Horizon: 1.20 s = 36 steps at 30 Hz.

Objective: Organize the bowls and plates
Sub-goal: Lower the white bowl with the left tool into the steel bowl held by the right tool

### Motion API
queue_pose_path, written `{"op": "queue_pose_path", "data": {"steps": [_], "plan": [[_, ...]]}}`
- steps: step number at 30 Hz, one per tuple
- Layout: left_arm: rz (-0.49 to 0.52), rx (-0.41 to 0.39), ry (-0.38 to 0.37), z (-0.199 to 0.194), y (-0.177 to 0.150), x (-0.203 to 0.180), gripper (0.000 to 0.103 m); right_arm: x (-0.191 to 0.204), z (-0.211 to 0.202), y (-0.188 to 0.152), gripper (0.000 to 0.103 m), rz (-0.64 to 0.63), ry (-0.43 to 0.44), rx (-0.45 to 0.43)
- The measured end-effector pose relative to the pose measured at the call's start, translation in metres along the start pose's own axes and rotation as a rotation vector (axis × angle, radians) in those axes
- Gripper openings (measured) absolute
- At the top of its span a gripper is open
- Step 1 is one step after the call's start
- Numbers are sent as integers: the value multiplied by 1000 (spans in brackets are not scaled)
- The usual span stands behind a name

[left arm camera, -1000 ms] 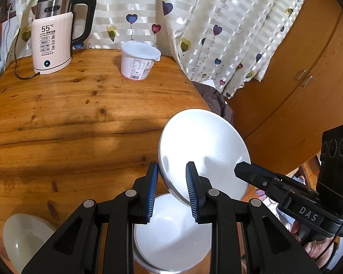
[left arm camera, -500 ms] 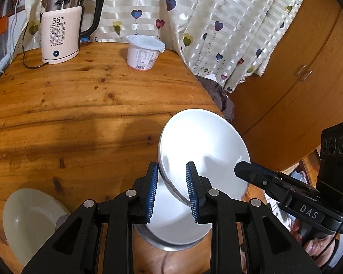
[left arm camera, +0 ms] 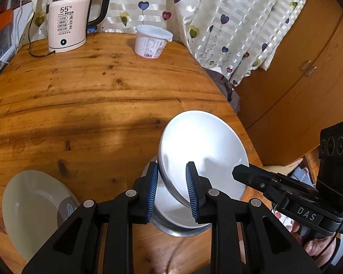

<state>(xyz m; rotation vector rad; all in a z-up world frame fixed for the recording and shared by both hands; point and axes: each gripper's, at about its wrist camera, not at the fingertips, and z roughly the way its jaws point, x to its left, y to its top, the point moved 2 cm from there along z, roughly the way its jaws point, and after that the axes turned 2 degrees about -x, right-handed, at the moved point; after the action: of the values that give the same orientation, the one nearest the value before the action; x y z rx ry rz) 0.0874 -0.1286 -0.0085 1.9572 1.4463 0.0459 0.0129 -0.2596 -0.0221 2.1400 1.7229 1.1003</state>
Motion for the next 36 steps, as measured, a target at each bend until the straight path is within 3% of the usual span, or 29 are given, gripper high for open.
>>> {"op": "queue_pose_path", "data": {"steps": [36], "plan": [[20, 69, 59, 14, -20, -3, 26, -8, 11, -15, 21, 13, -5, 61]]}}
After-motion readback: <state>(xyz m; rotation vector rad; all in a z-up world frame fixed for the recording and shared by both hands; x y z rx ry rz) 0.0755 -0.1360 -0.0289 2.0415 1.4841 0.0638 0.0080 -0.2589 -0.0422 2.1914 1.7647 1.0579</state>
